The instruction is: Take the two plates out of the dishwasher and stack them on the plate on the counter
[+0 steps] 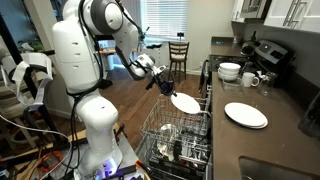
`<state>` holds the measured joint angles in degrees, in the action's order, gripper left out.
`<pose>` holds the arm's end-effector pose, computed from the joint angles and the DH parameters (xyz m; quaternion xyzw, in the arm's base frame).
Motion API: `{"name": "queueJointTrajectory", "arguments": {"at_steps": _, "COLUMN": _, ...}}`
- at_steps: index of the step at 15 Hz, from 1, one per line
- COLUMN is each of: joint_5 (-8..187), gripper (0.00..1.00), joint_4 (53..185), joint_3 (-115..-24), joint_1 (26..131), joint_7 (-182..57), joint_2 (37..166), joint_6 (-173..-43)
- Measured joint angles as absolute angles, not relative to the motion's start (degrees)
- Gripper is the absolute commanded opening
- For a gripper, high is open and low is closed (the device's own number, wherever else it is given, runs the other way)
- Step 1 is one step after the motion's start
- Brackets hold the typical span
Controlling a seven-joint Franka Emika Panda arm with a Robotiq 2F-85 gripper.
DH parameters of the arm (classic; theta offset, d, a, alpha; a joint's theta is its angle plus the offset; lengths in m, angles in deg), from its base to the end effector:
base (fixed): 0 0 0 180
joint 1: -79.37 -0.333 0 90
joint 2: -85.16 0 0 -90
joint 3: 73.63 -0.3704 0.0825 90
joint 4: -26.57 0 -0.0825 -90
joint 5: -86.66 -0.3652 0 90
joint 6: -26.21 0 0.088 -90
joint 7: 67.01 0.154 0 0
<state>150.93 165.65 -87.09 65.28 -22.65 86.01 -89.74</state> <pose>0.4382 0.1270 0.3356 0.8680 0.2025 0.1037 0.4413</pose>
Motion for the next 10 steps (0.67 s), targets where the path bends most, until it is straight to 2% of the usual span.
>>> {"name": "queueJointTrajectory", "arguments": {"at_steps": 10, "joint_5": 153.34, "gripper": 0.02, "joint_4": 163.66, "joint_3": -83.79, "joint_1": 67.28, "joint_7": -21.82, "joint_2": 83.49, "joint_6": -86.71}}
